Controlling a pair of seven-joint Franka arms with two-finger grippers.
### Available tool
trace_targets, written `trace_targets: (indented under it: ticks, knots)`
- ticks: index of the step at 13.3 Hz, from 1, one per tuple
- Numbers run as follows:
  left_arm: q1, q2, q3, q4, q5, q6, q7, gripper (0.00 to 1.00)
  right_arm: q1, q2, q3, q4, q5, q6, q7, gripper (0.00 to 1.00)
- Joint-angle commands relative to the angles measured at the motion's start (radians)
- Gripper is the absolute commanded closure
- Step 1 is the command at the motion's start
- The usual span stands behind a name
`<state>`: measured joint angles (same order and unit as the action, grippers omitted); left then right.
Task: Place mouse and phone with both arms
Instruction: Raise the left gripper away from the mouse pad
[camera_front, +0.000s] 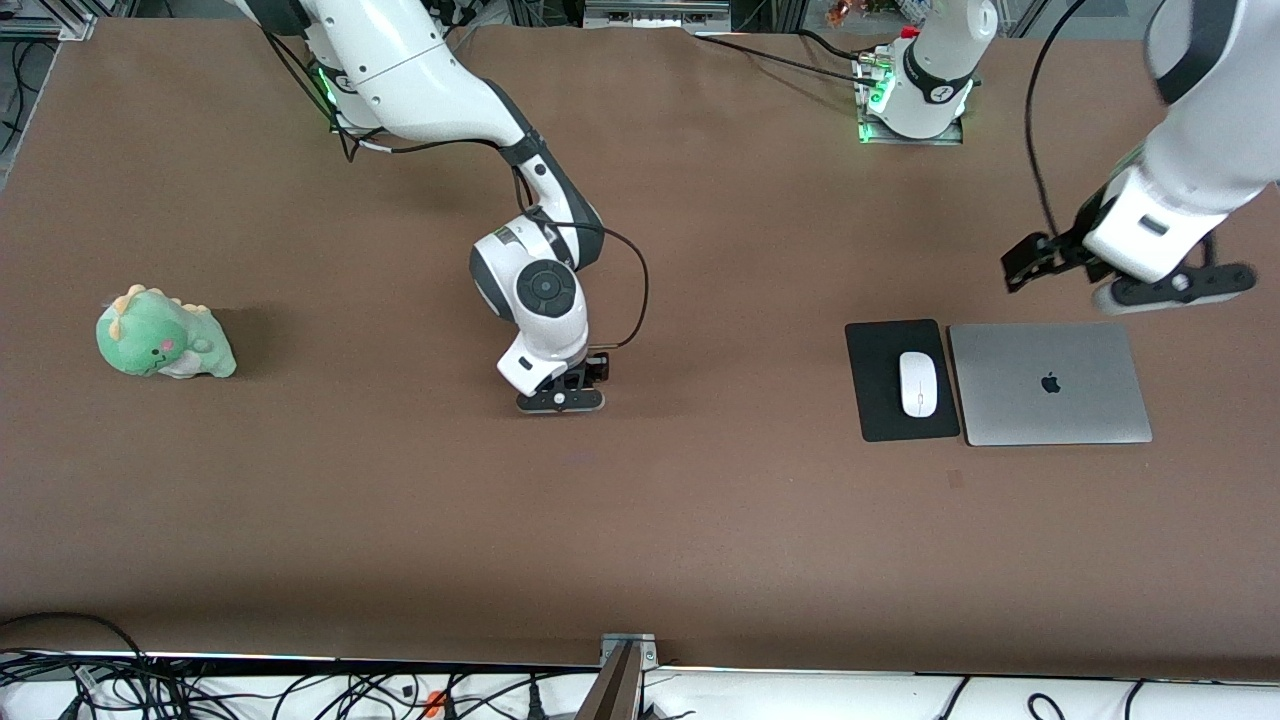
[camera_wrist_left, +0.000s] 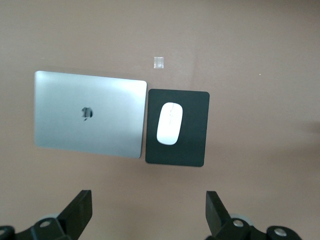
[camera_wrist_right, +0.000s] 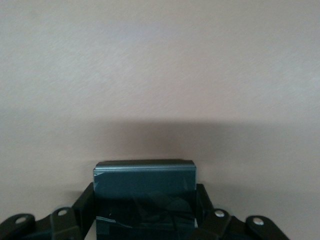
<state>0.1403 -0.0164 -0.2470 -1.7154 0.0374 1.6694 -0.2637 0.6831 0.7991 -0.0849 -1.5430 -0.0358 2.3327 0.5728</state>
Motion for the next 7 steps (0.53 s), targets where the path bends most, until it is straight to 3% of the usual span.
trace_targets:
  ticks: [1, 4, 7]
  knots:
    - [0.010, 0.012, -0.003, 0.143, -0.017, -0.121, 0.014, 0.00, -0.071, -0.017, 0.011, 0.091, 0.005, -0.160, -0.117, 0.62]
    - [0.028, 0.013, -0.003, 0.152, -0.027, -0.129, 0.058, 0.00, -0.146, -0.049, 0.008, 0.116, 0.051, -0.242, -0.294, 0.66]
    - [0.036, 0.013, -0.003, 0.154, -0.030, -0.129, 0.076, 0.00, -0.258, -0.121, 0.005, 0.034, 0.054, -0.253, -0.419, 0.69]
